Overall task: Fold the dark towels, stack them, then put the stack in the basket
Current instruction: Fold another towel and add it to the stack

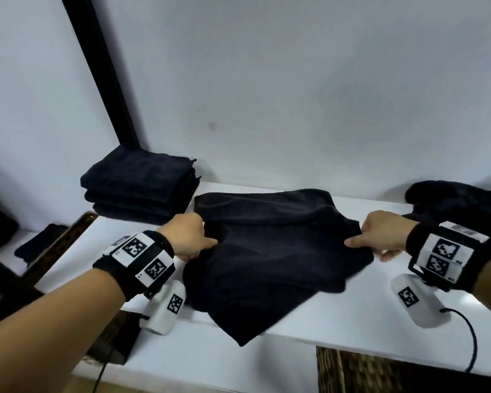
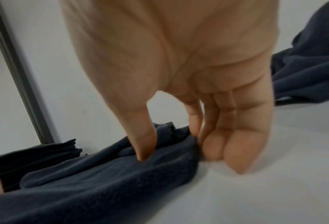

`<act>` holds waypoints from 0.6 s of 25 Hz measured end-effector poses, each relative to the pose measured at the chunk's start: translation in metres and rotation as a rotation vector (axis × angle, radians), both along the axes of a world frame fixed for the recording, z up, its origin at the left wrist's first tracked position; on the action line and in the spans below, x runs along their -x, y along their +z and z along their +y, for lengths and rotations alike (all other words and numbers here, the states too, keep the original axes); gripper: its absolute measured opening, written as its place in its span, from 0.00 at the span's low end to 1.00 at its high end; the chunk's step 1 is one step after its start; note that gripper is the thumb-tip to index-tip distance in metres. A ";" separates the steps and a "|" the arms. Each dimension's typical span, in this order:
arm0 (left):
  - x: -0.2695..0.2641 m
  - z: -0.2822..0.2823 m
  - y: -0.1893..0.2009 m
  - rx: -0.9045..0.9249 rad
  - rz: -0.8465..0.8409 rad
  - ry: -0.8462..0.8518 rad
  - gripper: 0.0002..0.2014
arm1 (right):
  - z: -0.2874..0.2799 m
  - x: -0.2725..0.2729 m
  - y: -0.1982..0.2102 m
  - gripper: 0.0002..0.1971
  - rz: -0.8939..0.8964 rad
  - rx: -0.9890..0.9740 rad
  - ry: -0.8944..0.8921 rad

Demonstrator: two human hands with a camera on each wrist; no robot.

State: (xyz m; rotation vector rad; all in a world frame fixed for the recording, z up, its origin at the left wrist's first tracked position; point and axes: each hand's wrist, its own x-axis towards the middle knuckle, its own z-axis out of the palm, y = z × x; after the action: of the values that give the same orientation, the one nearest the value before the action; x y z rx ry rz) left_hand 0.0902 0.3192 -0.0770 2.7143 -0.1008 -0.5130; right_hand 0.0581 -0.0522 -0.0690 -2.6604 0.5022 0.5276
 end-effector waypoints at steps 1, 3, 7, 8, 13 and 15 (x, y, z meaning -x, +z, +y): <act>-0.001 -0.002 -0.002 0.065 0.026 0.039 0.16 | -0.002 0.003 0.000 0.21 0.056 -0.035 -0.019; -0.002 -0.008 -0.002 0.159 0.054 0.079 0.14 | -0.004 0.006 -0.002 0.17 0.103 -0.072 -0.018; -0.005 -0.019 0.000 0.110 0.029 0.085 0.17 | -0.006 0.005 0.001 0.17 0.109 -0.276 0.018; -0.005 -0.020 0.001 0.080 0.017 0.076 0.18 | -0.007 0.005 0.004 0.16 0.139 -0.344 0.036; -0.008 -0.021 -0.004 0.029 0.093 0.010 0.18 | -0.019 0.008 0.014 0.06 0.157 -0.471 0.163; -0.014 -0.017 -0.003 0.136 0.058 0.091 0.18 | -0.023 0.007 0.019 0.05 0.104 -0.502 0.158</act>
State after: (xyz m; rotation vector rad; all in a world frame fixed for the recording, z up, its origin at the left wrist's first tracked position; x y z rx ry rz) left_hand 0.1038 0.3026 -0.0802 2.5563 0.0032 -0.5379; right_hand 0.0509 -0.0751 -0.0500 -2.2066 0.1565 0.7332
